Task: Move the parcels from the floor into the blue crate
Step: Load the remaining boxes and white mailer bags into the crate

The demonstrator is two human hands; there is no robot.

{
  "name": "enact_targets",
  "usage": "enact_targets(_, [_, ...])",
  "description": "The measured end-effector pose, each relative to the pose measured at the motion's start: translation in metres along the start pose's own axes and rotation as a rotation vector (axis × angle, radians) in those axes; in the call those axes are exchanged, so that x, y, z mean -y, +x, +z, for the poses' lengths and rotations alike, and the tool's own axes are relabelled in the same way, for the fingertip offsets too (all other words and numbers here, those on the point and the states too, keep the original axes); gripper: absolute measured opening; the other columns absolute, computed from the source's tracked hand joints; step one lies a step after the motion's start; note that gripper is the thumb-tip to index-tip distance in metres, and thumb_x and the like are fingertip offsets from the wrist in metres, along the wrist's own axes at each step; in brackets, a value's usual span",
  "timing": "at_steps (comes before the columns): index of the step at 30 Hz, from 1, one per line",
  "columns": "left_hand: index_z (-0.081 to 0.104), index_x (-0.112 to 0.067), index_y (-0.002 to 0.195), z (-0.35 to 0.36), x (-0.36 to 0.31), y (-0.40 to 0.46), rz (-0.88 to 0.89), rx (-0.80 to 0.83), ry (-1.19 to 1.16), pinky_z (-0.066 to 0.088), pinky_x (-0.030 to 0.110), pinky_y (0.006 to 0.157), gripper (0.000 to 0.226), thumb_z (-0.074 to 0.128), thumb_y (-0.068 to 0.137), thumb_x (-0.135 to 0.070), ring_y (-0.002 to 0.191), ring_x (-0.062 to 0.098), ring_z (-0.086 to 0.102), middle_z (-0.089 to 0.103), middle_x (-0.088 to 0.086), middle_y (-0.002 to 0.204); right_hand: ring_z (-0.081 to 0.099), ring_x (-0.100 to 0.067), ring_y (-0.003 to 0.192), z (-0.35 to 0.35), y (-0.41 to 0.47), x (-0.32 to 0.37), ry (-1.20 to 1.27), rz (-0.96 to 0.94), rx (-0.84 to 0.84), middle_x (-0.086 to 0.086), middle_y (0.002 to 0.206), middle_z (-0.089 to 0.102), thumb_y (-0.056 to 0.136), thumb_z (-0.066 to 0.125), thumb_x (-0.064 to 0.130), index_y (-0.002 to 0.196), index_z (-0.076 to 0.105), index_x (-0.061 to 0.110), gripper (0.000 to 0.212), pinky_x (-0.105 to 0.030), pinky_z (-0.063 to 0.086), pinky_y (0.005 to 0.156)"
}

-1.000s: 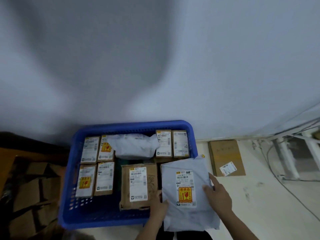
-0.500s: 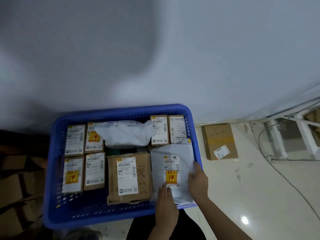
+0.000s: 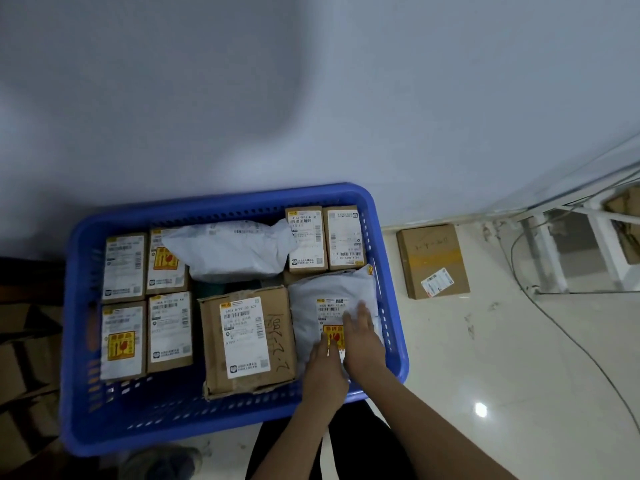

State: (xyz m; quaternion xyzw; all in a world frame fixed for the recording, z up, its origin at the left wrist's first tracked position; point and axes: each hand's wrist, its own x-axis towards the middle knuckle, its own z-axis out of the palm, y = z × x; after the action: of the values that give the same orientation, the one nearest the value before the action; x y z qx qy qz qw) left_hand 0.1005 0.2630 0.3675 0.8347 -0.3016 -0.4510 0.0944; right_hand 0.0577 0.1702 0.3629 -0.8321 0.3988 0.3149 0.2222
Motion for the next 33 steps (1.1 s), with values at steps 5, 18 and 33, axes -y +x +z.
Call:
enact_targets(5, [0.003,-0.01,0.152,0.01,0.006,0.0,-0.01,0.074,0.018,0.012,0.031,0.12,0.076,0.048,0.091,-0.007,0.148,0.025,0.002,-0.003,0.009,0.161,0.044,-0.029,0.132,-0.002,0.024,-0.025,0.069,0.005,0.135,-0.004,0.162,0.01,0.083,0.053,-0.003,0.153,0.012,0.017,0.084,-0.039,0.05,0.093])
enact_targets(18, [0.042,-0.012,0.133,-0.011,0.006,-0.025,0.026,0.055,0.004,0.041,0.031,0.101,0.043,0.045,0.091,-0.016,0.123,0.023,0.042,0.044,0.006,0.138,0.052,-0.025,0.12,-0.003,-0.031,-0.018,0.252,-0.067,-0.122,-0.002,0.146,0.041,0.085,0.051,0.012,0.143,0.037,0.023,0.06,-0.036,0.052,0.088])
enact_targets(33, [0.049,-0.01,0.128,-0.124,-0.137,-0.051,0.184,-0.246,0.047,0.043,0.038,0.097,0.042,0.049,0.091,-0.03,0.12,0.029,0.048,0.052,0.009,0.13,0.047,-0.023,0.13,-0.133,-0.103,-0.133,0.718,0.008,-0.449,-0.005,0.143,0.048,0.086,0.065,0.045,0.142,0.042,0.019,0.066,-0.036,0.041,0.103])
